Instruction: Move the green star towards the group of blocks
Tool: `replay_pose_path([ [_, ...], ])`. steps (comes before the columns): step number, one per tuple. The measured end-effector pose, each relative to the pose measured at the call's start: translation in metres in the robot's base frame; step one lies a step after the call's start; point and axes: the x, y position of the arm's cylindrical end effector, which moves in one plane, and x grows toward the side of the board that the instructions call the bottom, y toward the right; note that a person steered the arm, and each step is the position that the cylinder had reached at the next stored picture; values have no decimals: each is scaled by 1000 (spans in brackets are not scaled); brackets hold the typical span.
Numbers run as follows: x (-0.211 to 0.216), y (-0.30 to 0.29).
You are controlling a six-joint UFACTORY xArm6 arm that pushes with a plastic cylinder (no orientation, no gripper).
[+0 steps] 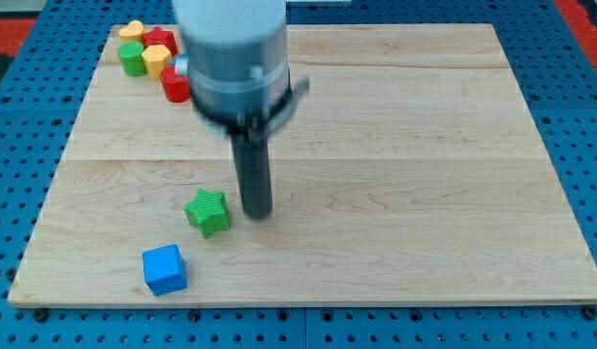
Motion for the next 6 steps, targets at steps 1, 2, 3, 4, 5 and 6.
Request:
replay_pose_path([
  [1, 2, -10],
  [2, -29, -100],
  [3, -70, -144],
  [4, -114, -176],
  [5, -89, -188],
  [6, -144, -201],
])
